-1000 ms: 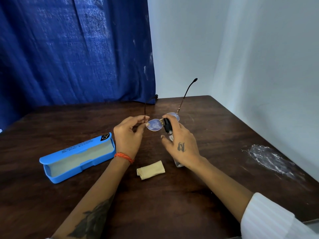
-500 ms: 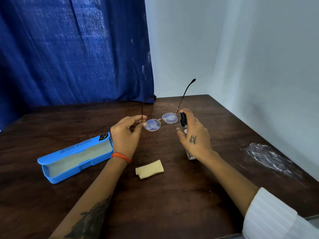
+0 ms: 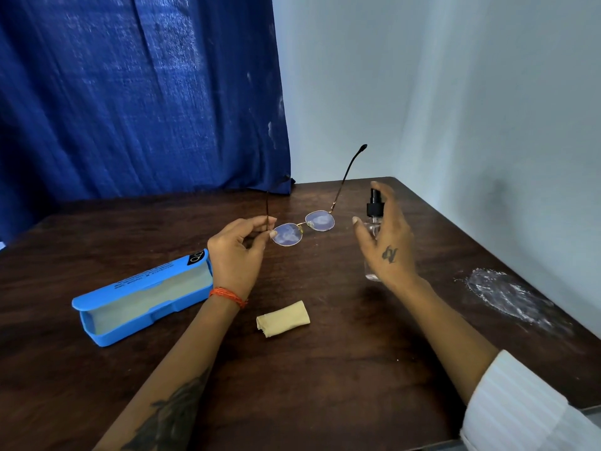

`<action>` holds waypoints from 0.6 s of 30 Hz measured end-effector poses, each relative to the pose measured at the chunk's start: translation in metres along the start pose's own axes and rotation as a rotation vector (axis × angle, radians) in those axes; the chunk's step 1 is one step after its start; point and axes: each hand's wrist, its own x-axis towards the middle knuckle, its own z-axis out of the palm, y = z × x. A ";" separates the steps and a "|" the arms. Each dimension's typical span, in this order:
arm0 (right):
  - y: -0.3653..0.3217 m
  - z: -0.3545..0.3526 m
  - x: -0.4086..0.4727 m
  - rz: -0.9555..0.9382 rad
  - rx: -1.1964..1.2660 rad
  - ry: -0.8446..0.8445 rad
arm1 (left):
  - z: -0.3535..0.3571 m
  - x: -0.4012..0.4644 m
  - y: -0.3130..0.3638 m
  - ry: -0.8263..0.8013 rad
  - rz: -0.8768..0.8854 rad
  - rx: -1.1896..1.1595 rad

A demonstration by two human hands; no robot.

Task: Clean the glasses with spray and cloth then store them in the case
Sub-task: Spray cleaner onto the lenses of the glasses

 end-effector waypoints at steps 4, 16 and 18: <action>0.000 0.003 -0.003 -0.089 -0.071 -0.146 | 0.000 0.000 0.000 -0.005 0.012 -0.006; 0.005 0.008 -0.005 -0.098 -0.153 -0.229 | 0.000 0.000 -0.001 0.002 0.027 -0.035; 0.007 0.009 -0.005 -0.066 -0.109 -0.167 | -0.001 0.000 -0.001 0.006 0.028 -0.034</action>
